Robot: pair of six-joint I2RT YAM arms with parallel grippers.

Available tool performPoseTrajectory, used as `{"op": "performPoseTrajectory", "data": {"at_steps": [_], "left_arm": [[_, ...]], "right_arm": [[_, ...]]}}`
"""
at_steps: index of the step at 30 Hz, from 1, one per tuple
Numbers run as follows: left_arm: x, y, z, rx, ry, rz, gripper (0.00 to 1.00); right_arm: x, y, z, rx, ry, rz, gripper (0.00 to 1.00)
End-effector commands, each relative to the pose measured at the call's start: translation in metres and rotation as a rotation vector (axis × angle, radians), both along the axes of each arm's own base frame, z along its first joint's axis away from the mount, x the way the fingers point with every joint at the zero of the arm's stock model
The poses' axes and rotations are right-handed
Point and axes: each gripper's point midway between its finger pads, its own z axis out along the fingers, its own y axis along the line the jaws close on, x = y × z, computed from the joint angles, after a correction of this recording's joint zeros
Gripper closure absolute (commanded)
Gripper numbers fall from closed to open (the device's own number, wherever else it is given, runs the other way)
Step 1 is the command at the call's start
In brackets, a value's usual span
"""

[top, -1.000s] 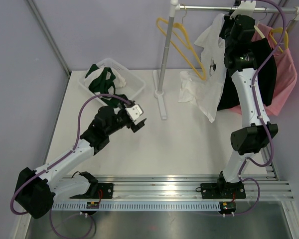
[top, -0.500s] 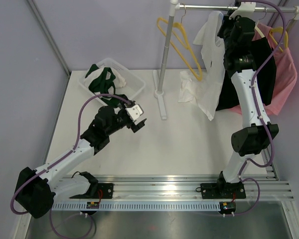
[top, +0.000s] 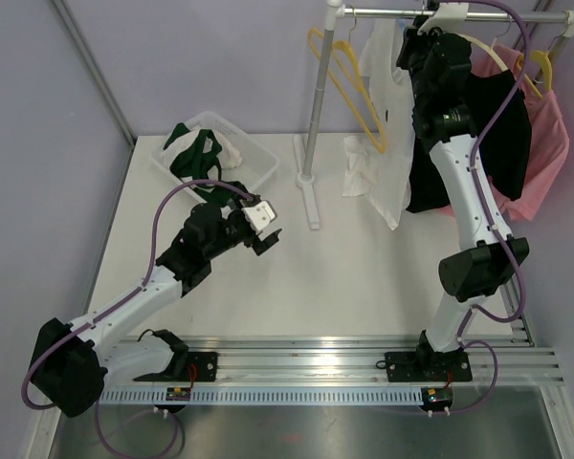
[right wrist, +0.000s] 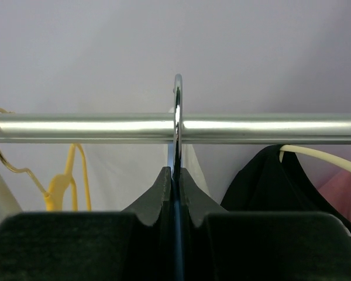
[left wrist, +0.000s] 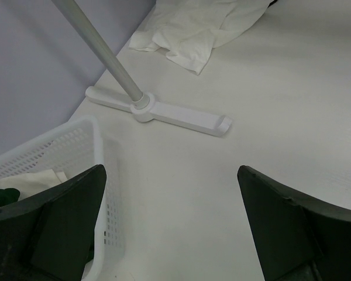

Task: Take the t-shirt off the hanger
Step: Grab a hanger with a tshirt on it with the right arm

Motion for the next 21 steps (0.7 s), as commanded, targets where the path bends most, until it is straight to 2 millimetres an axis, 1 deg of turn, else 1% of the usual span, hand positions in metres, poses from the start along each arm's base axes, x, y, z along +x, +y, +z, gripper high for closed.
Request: {"op": "performPoseTrajectory", "data": {"at_steps": [1,2,3,5,6,7,8,9,11,12,13,14,15,16,17,18,19,20,21], "left_arm": [[0.002,-0.008,0.032,-0.045,-0.068,-0.026,0.01],[0.001,-0.008,0.031,-0.045,-0.068,-0.027,0.01],[0.0,-0.008,0.032,-0.048,-0.069,-0.032,0.01],[-0.001,-0.007,0.035,-0.053,-0.077,-0.032,0.01],[-0.002,-0.007,0.035,-0.055,-0.076,-0.034,0.01],[-0.003,-0.007,0.035,-0.056,-0.074,-0.037,0.01],[-0.004,-0.007,0.037,-0.06,-0.077,-0.038,0.01],[-0.005,-0.007,0.038,-0.062,-0.079,-0.042,0.01],[-0.006,-0.006,0.039,-0.066,-0.079,-0.043,0.01],[-0.006,-0.006,0.041,-0.068,-0.083,-0.041,0.01],[-0.007,-0.006,0.04,-0.069,-0.082,-0.041,0.01],[-0.005,-0.003,0.045,-0.083,-0.085,-0.017,0.01],[-0.002,-0.001,0.046,-0.098,-0.081,0.007,0.01],[0.001,0.001,0.053,-0.126,-0.083,0.034,0.01],[0.005,0.005,0.054,-0.132,-0.083,0.072,0.01],[0.007,0.007,0.056,-0.141,-0.08,0.087,0.01],[0.008,0.009,0.058,-0.149,-0.083,0.102,0.01],[0.009,0.009,0.059,-0.159,-0.075,0.112,0.01],[0.007,0.009,0.06,-0.161,-0.077,0.106,0.01]], "right_arm": [[-0.047,-0.006,0.082,0.045,-0.2,0.017,1.0],[-0.049,-0.007,0.078,0.045,-0.172,0.011,1.0],[-0.056,-0.014,0.083,0.059,-0.175,-0.015,1.0],[-0.065,-0.023,0.081,0.073,-0.138,-0.052,1.0],[-0.075,-0.026,0.086,0.076,-0.138,-0.061,1.0],[-0.08,-0.029,0.084,0.079,-0.121,-0.069,1.0],[-0.084,-0.032,0.077,0.075,-0.084,-0.081,1.0],[-0.097,-0.036,0.083,0.081,-0.089,-0.087,1.0],[-0.106,-0.038,0.071,0.082,-0.036,-0.095,1.0],[-0.119,-0.042,0.075,0.084,-0.036,-0.094,1.0],[-0.123,-0.041,0.069,0.08,-0.013,-0.09,1.0],[-0.128,-0.042,0.061,0.07,0.024,-0.088,1.0],[-0.14,-0.044,0.063,0.068,0.027,-0.085,1.0],[-0.143,-0.044,0.05,0.084,0.073,-0.082,1.0],[-0.148,-0.045,0.047,0.088,0.086,-0.086,1.0],[-0.16,-0.048,0.05,0.097,0.083,-0.088,1.0],[-0.162,-0.048,0.038,0.104,0.124,-0.088,1.0],[-0.166,-0.049,0.033,0.109,0.139,-0.086,1.0],[-0.178,-0.05,0.035,0.116,0.133,-0.082,1.0]]}}
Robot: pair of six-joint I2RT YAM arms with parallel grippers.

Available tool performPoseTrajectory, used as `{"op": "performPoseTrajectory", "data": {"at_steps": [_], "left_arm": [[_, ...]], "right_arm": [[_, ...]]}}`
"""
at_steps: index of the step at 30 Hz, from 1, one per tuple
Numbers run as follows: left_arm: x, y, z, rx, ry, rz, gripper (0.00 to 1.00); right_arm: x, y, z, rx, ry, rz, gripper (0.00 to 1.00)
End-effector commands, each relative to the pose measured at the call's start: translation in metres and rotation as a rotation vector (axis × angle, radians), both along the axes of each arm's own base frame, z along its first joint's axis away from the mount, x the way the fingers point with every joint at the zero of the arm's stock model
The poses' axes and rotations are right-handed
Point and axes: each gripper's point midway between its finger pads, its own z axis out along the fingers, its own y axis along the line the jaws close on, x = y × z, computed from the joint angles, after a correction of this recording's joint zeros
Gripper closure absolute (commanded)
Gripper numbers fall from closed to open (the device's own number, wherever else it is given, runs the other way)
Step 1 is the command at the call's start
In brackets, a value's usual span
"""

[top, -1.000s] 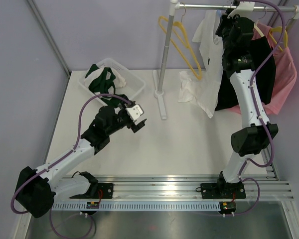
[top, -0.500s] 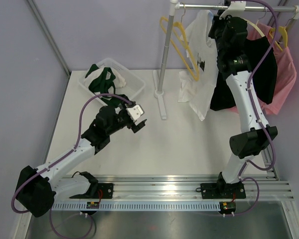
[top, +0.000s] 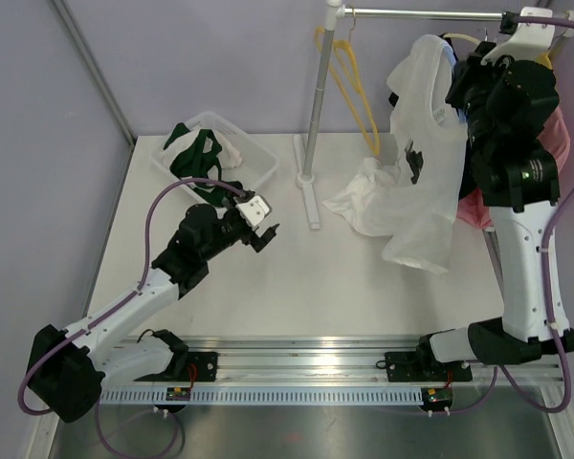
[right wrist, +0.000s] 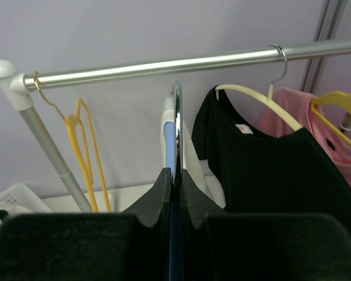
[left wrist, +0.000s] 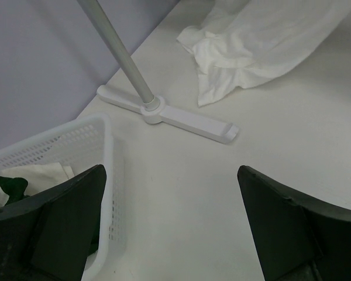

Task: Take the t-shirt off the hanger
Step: Grab a hanger with a tshirt on it with the right arm

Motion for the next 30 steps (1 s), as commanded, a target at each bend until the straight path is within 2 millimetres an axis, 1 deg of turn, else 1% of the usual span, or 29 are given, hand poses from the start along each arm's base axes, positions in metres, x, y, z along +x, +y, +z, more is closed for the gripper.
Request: {"op": "performPoseTrajectory", "data": {"at_steps": [1,3,4,6,7,9,10,12,13,14,15,16,17,18,19,20,21,22,23,24,25,26,27,28,29,30], "left_arm": [[0.005,0.002,0.047,-0.104,-0.075,0.045,0.01],[0.001,0.0,0.048,-0.111,-0.073,0.024,0.01],[-0.001,-0.001,0.048,-0.111,-0.071,0.013,0.01],[-0.005,-0.003,0.048,-0.112,-0.069,-0.01,0.01],[-0.007,-0.003,0.049,-0.114,-0.071,-0.016,0.01],[-0.011,-0.005,0.051,-0.119,-0.074,-0.034,0.01],[-0.012,-0.005,0.051,-0.12,-0.076,-0.039,0.01],[-0.015,-0.004,0.054,-0.127,-0.085,-0.041,0.01],[-0.014,-0.003,0.055,-0.14,-0.087,-0.033,0.01],[-0.014,-0.002,0.056,-0.144,-0.09,-0.03,0.01],[-0.017,-0.002,0.058,-0.148,-0.096,-0.038,0.01],[-0.019,-0.002,0.057,-0.148,-0.094,-0.045,0.01],[-0.021,-0.003,0.058,-0.15,-0.095,-0.061,0.01],[-0.024,-0.003,0.06,-0.153,-0.1,-0.066,0.01],[-0.025,-0.003,0.061,-0.157,-0.1,-0.07,0.01],[-0.027,-0.004,0.06,-0.157,-0.098,-0.081,0.01],[-0.028,-0.004,0.06,-0.156,-0.099,-0.085,0.01],[-0.029,-0.004,0.061,-0.157,-0.102,-0.089,0.01],[-0.03,-0.005,0.06,-0.159,-0.102,-0.098,0.01],[-0.031,-0.005,0.06,-0.159,-0.102,-0.101,0.01],[-0.031,-0.006,0.059,-0.158,-0.103,-0.107,0.01],[-0.033,-0.008,0.059,-0.158,-0.102,-0.118,0.01],[-0.034,-0.009,0.057,-0.156,-0.098,-0.125,0.01],[-0.034,-0.009,0.055,-0.151,-0.097,-0.13,0.01],[-0.034,-0.01,0.055,-0.149,-0.096,-0.138,0.01],[-0.035,-0.011,0.054,-0.147,-0.098,-0.144,0.01]], "right_arm": [[-0.025,-0.006,-0.014,0.05,0.047,-0.008,1.0],[-0.035,-0.008,-0.021,0.056,0.071,-0.011,1.0],[-0.04,-0.01,-0.029,0.051,0.112,-0.02,1.0],[-0.049,-0.014,-0.036,0.087,0.149,-0.044,1.0],[-0.054,-0.016,-0.047,0.086,0.194,-0.053,1.0],[-0.061,-0.013,-0.053,0.097,0.226,-0.031,1.0],[-0.066,-0.012,-0.061,0.105,0.259,-0.029,1.0],[-0.076,-0.01,-0.066,0.135,0.279,-0.012,1.0],[-0.079,-0.006,-0.076,0.139,0.312,0.006,1.0],[-0.082,-0.005,-0.081,0.146,0.321,0.012,1.0],[-0.094,-0.006,-0.08,0.16,0.304,0.023,1.0],[-0.093,-0.004,-0.098,0.174,0.336,0.023,1.0],[-0.107,-0.003,-0.096,0.19,0.314,0.044,1.0],[-0.111,-0.002,-0.102,0.202,0.316,0.054,1.0],[-0.111,0.0,-0.121,0.202,0.348,0.061,1.0],[-0.122,0.001,-0.121,0.211,0.331,0.077,1.0],[-0.126,0.001,-0.126,0.226,0.333,0.079,1.0],[-0.126,0.004,-0.143,0.23,0.365,0.088,1.0],[-0.135,0.005,-0.144,0.235,0.352,0.109,1.0],[-0.137,0.009,-0.151,0.239,0.358,0.129,1.0],[-0.134,0.018,-0.169,0.239,0.388,0.176,1.0],[-0.141,0.023,-0.171,0.243,0.374,0.211,1.0],[-0.141,0.029,-0.179,0.25,0.379,0.246,1.0],[-0.137,0.035,-0.197,0.254,0.402,0.272,1.0],[-0.143,0.048,-0.2,0.264,0.401,0.347,1.0],[-0.14,0.053,-0.215,0.273,0.42,0.371,1.0]]}}
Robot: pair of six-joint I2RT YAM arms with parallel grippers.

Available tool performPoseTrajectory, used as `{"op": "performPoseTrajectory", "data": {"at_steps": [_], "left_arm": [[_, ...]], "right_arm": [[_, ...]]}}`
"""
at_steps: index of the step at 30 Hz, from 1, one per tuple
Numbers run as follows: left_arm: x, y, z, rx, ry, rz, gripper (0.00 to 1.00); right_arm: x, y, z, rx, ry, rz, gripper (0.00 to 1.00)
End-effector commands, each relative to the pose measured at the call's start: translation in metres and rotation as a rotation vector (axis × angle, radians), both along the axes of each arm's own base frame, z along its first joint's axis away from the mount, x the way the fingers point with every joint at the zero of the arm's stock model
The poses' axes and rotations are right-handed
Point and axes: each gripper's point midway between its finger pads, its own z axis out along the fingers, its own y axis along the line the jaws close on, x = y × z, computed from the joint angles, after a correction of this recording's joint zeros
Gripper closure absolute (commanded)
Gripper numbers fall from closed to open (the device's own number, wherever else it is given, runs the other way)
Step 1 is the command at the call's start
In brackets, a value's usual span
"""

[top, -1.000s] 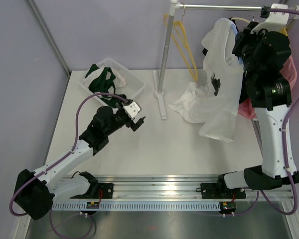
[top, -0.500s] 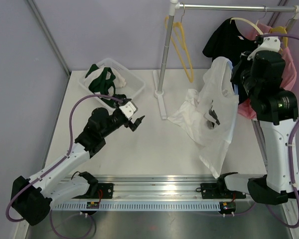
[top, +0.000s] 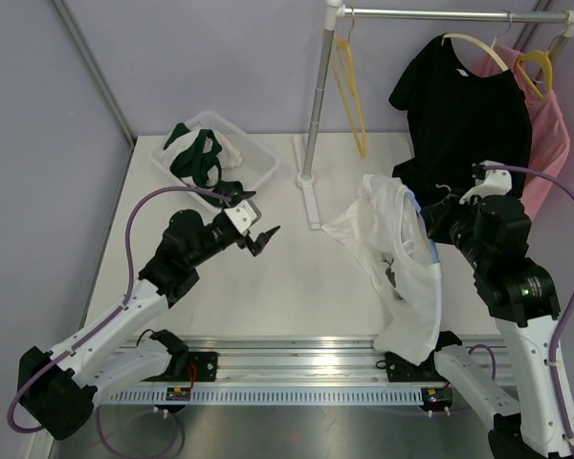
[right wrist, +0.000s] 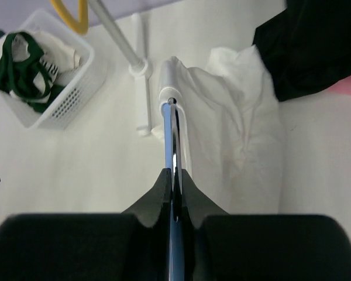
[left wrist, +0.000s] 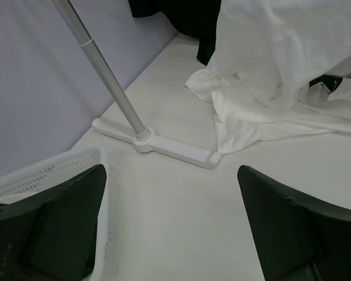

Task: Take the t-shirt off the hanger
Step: Grab a hanger with a tshirt on it with the right arm, then remove the tshirt from the hanger

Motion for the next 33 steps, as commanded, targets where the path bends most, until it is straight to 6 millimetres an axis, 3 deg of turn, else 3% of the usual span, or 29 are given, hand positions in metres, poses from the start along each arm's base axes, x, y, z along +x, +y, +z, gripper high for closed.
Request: {"op": "performPoseTrajectory", "data": {"at_steps": [1,6,16,27,33], "left_arm": [[-0.008,-0.009,0.013,-0.035,-0.047,-0.063,0.01],[-0.011,-0.013,0.008,-0.027,-0.044,-0.096,0.01],[-0.019,-0.022,0.002,-0.039,0.009,-0.161,0.01],[-0.024,-0.021,0.006,-0.047,-0.003,-0.169,0.01],[-0.027,-0.02,0.008,-0.049,-0.008,-0.175,0.01]], "right_arm": [[0.01,0.041,-0.007,0.115,-0.051,0.186,1.0],[0.01,0.049,-0.034,0.126,-0.026,0.228,1.0],[-0.001,0.084,-0.014,0.188,-0.131,0.413,1.0],[0.008,0.131,-0.008,0.138,-0.137,0.487,1.0],[0.022,0.143,-0.005,0.111,-0.148,0.435,1.0]]}}
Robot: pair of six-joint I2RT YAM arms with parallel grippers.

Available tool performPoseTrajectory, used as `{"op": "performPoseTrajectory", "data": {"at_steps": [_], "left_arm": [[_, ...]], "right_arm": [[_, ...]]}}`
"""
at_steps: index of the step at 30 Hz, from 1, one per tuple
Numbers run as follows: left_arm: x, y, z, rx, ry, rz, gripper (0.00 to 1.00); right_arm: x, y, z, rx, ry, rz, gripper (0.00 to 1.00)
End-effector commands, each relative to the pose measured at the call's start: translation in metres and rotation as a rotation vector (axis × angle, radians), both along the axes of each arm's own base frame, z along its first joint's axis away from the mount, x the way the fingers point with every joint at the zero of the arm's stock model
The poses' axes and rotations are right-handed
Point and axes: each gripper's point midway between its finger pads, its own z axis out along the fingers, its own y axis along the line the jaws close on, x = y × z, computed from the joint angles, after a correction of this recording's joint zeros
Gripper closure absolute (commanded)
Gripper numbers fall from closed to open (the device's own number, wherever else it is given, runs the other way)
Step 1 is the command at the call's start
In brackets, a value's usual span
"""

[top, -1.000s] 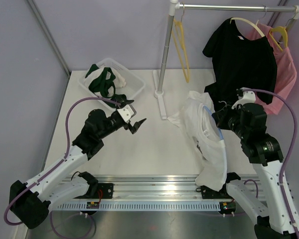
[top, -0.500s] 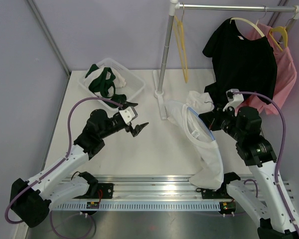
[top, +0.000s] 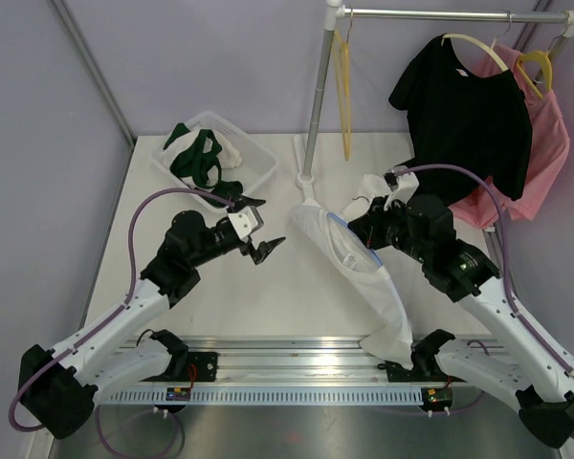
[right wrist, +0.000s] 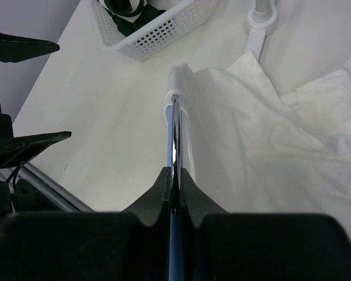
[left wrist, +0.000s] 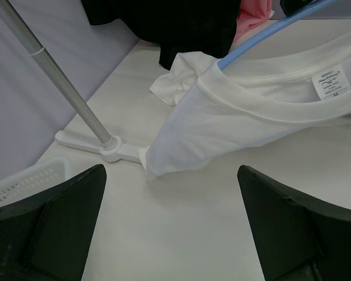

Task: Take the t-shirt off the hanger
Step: Remove the tshirt from the hanger

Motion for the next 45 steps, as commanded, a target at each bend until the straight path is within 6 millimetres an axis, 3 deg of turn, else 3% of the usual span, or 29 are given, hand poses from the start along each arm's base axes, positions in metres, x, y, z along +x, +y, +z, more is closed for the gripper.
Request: {"op": "performPoseTrajectory", "data": {"at_steps": [1,5,6,8,9,10,12,13,15,16,17,19,24,30,36,45], "left_arm": [[-0.009,-0.003,0.021,-0.049,-0.056,-0.035,0.01],[-0.011,0.0,0.024,-0.056,-0.082,-0.029,0.01],[-0.01,0.002,0.024,-0.06,-0.087,-0.02,0.01],[-0.009,0.005,0.028,-0.073,-0.105,-0.002,0.01],[-0.007,0.007,0.03,-0.077,-0.11,0.017,0.01],[-0.006,0.008,0.032,-0.083,-0.114,0.026,0.01],[-0.003,0.014,0.039,-0.109,-0.111,0.071,0.01],[-0.002,0.017,0.043,-0.122,-0.115,0.09,0.01],[-0.007,0.024,0.051,-0.15,-0.141,0.11,0.01],[-0.009,0.027,0.057,-0.165,-0.177,0.112,0.01],[-0.012,0.029,0.05,-0.163,-0.182,0.114,0.01],[-0.012,0.04,0.065,-0.214,-0.235,0.161,0.01],[0.009,0.06,0.08,-0.291,-0.173,0.334,0.01],[0.021,0.068,0.077,-0.329,-0.132,0.405,0.01],[0.026,0.059,0.069,-0.299,-0.081,0.36,0.01],[0.042,0.046,0.052,-0.248,0.016,0.353,0.01]], "right_arm": [[0.016,0.013,0.064,0.097,-0.182,-0.039,1.0],[0.019,0.04,0.071,0.061,-0.199,-0.017,1.0],[0.024,0.05,0.063,0.027,-0.183,-0.013,1.0],[0.023,0.065,0.076,-0.004,-0.208,-0.006,1.0],[0.029,0.073,0.068,-0.045,-0.199,-0.007,1.0],[0.028,0.078,0.082,-0.039,-0.218,-0.008,1.0],[0.034,0.086,0.086,-0.059,-0.227,-0.021,1.0],[0.036,0.088,0.101,-0.054,-0.25,-0.024,1.0],[0.044,0.09,0.106,-0.086,-0.257,-0.045,1.0],[0.045,0.089,0.12,-0.099,-0.272,-0.048,1.0],[0.051,0.094,0.116,-0.132,-0.263,-0.05,1.0],[0.054,0.094,0.133,-0.147,-0.28,-0.052,1.0],[0.063,0.109,0.147,-0.168,-0.303,-0.02,1.0],[0.066,0.129,0.122,-0.155,-0.32,0.039,1.0],[0.056,0.136,0.105,-0.106,-0.327,0.066,1.0],[0.051,0.138,0.103,-0.097,-0.348,0.04,1.0]]}}
